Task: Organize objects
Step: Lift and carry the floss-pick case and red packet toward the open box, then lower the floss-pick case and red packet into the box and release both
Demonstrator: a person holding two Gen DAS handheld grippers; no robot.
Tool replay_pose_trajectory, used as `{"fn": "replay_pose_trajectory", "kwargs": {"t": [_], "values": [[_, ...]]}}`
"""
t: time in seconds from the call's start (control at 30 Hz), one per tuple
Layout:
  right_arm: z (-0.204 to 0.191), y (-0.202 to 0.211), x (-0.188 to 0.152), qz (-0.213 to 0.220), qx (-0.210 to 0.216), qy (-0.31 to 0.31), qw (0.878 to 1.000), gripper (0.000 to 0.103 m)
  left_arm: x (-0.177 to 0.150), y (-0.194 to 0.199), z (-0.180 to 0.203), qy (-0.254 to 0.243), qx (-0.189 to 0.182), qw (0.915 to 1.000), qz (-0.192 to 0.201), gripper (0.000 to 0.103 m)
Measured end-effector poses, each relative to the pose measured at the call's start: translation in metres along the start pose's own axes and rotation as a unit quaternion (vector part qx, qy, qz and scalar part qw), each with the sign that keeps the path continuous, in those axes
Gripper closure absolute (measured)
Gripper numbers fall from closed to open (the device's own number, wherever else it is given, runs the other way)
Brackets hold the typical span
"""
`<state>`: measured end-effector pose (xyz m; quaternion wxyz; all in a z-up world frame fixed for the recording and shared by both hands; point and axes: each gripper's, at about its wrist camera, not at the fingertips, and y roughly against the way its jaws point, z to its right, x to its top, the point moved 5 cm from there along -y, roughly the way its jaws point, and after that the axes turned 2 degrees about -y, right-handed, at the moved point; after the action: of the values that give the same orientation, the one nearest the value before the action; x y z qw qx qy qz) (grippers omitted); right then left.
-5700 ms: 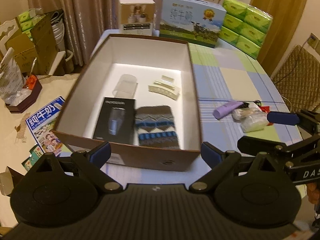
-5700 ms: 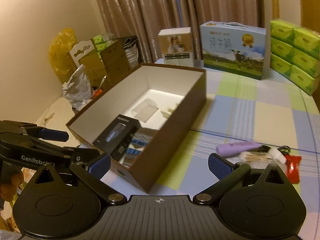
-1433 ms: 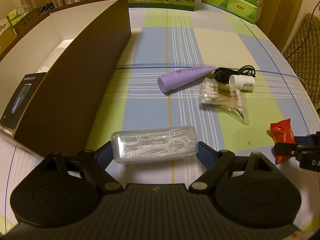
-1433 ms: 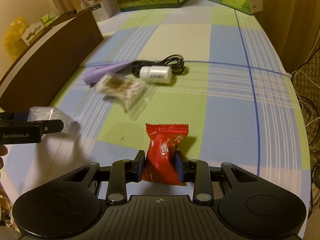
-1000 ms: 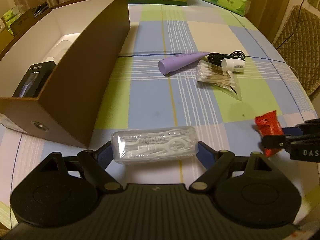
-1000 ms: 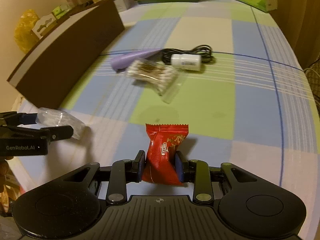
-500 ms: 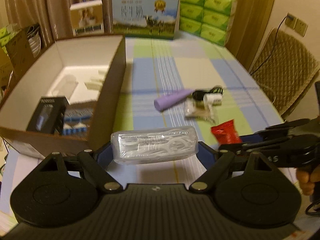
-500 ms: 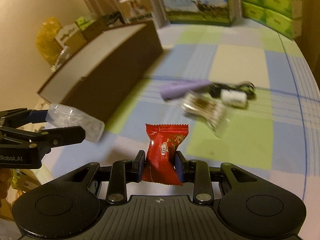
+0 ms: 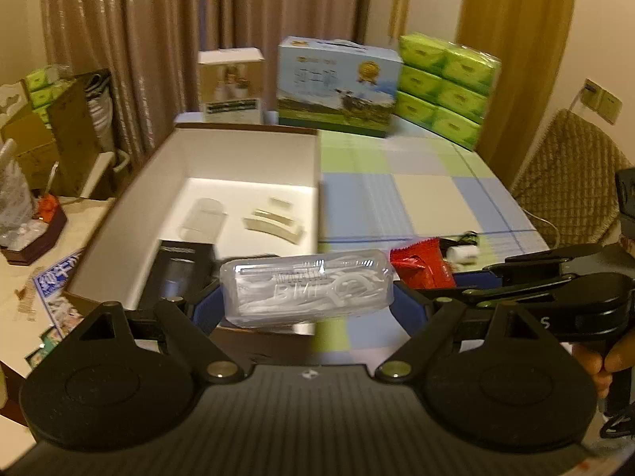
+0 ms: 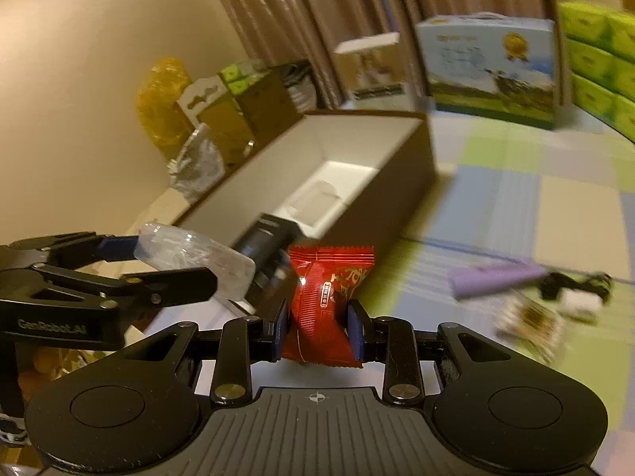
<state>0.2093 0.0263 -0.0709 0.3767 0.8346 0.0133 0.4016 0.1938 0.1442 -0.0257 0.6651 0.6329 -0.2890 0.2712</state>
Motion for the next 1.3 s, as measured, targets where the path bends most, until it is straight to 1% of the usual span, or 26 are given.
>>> {"fn": "replay_pose_trajectory", "kwargs": {"t": [0.2,0.3,0.47,0.57,0.73,1.0,1.3], "values": [[-0.028,-0.033,0.028,0.013,0.005,0.018,1.0,0.074,0.015,-0.006,-0.048,0.008,0.027,0.9996,0.008,0.019],[-0.034,-0.049,0.04,0.016,0.001,0.025,1.0,0.074,0.022,-0.015,-0.068,0.007,0.036,0.9993,0.007,0.019],[-0.031,-0.081,0.057,0.009,-0.019,0.024,0.999,0.074,0.035,-0.041,-0.093,-0.004,0.045,0.999,0.002,0.019],[-0.026,-0.096,0.064,0.003,-0.03,0.023,0.999,0.074,0.041,-0.057,-0.105,-0.011,0.046,0.9989,-0.004,0.019],[-0.013,-0.121,0.077,-0.007,-0.056,0.02,0.998,0.074,0.055,-0.087,-0.118,-0.018,0.033,0.9992,-0.015,0.019],[0.014,-0.161,0.11,-0.017,-0.09,0.018,0.996,0.074,0.087,-0.141,-0.129,-0.041,0.018,0.9987,-0.025,0.019],[0.045,-0.199,0.141,-0.036,-0.115,0.031,0.992,0.074,0.119,-0.208,-0.142,-0.056,0.009,0.9974,-0.044,0.019]]}}
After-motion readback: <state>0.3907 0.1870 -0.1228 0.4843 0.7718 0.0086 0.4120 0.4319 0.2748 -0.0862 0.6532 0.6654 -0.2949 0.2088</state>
